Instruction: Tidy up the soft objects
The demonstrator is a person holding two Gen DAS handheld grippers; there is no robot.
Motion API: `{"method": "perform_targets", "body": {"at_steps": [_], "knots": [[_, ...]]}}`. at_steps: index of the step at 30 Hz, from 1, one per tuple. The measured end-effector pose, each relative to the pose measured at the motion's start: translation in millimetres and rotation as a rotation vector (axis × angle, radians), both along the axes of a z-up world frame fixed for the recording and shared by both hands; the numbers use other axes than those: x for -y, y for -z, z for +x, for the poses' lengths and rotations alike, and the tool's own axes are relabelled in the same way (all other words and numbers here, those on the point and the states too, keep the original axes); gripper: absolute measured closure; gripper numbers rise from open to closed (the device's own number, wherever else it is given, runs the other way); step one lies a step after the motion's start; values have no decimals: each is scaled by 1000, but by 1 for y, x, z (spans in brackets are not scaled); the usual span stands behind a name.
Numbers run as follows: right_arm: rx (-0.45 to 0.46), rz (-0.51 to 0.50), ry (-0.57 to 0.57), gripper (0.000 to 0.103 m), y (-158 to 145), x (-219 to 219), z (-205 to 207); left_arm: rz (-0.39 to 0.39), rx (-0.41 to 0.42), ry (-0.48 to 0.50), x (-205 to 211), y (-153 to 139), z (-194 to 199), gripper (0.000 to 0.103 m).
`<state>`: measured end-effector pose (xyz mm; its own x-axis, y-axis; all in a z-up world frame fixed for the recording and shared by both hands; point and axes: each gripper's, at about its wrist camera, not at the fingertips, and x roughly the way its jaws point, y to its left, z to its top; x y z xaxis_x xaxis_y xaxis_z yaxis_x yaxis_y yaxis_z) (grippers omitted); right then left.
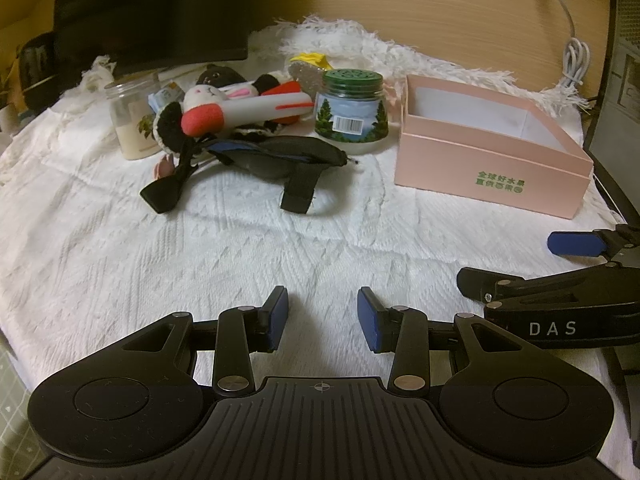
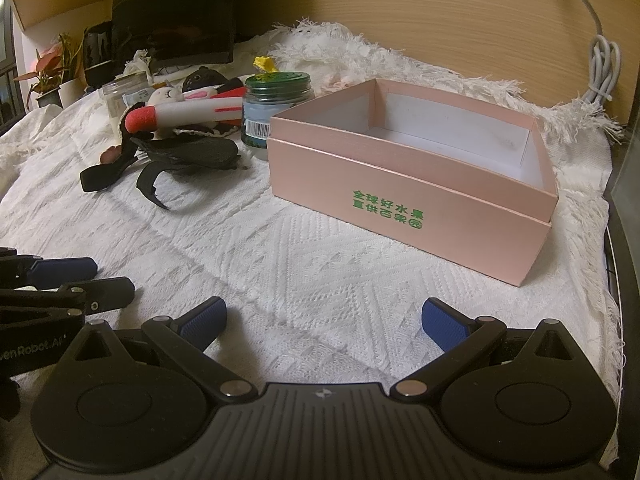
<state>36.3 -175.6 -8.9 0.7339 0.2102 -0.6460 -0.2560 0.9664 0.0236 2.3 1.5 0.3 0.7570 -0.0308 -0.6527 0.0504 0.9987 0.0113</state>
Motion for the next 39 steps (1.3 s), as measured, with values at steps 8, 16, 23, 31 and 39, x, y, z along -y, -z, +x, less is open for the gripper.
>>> {"method": "perform_targets", "body": {"at_steps": [8, 16, 23, 31, 39], "knots": [[0, 4, 2, 0, 1, 0, 0, 0, 0, -1, 0, 0, 0, 60], [0, 4, 2, 0, 0, 0, 0, 0, -1, 1, 0, 0, -1, 60], [0, 4, 2, 0, 1, 0, 0, -1, -1, 1, -1, 0, -1, 60], [-29, 31, -5, 0, -2, 6, -1, -27, -42, 11, -5, -5, 5, 60], [-157, -40, 12, 0, -10, -1, 3, -170, -214, 124, -46, -21, 39, 71]]}}
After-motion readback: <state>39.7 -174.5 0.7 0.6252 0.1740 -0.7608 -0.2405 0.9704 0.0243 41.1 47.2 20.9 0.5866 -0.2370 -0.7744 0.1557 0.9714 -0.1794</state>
